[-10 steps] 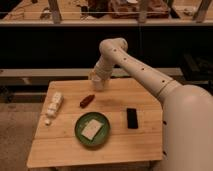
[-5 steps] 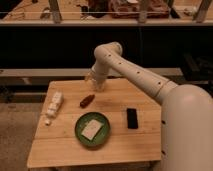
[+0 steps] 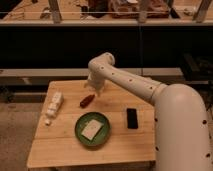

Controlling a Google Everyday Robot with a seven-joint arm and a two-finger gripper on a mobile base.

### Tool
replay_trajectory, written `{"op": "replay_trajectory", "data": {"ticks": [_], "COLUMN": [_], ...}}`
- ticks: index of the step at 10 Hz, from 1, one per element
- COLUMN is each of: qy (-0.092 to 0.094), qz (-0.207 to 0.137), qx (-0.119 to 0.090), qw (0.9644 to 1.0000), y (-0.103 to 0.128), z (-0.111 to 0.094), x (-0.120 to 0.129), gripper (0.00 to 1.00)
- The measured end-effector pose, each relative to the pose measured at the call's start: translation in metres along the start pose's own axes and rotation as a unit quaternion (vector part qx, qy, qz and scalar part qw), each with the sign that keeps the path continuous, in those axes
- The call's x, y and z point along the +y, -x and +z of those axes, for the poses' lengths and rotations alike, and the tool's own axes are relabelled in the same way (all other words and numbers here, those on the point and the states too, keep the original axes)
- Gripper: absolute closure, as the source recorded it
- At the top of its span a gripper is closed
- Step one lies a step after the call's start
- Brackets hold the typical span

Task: Drag the pepper across the table

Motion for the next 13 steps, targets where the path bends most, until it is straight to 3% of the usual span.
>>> {"op": "replay_trajectory", "data": {"ticks": [7,13], "qy": [0.007,0.025], "qz": [-0.008,-0.009], "qx": [-0.010,-0.025], "qw": [0.9999,0.9993], "y": [0.000,0.011], "z": [0.036,0.074], "x": [-0.005,-0.008], "gripper": [0.35,0.35]}}
